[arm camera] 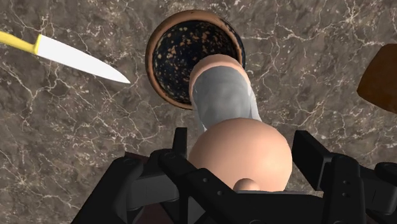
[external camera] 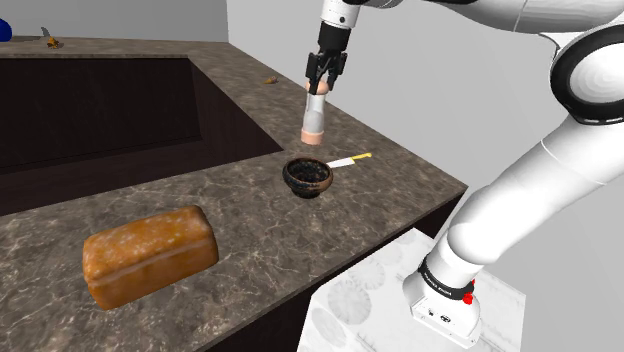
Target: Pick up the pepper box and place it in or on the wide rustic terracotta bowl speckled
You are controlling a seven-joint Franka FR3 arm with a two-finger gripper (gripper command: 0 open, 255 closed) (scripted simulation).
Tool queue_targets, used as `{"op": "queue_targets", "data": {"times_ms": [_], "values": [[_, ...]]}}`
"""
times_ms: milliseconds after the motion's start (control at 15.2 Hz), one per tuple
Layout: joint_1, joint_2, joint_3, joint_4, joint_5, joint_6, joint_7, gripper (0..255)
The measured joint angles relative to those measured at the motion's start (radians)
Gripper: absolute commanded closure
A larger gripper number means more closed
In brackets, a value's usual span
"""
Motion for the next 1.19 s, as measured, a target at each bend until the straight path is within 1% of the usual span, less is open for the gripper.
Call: {"op": "queue_targets", "data": {"times_ms": [66, 264, 1188], "values": [[-0.009, 0.008, -0.014, 0.017, -0.002, -0.010, -0.022, 255], [-0.018, 0.008, -0.029, -0.005, -0.003, 0.012, -0.047, 255], [-0.017, -0.008, -0.028, -0.207, -0.001, 0.197, -0.053, 255]]}}
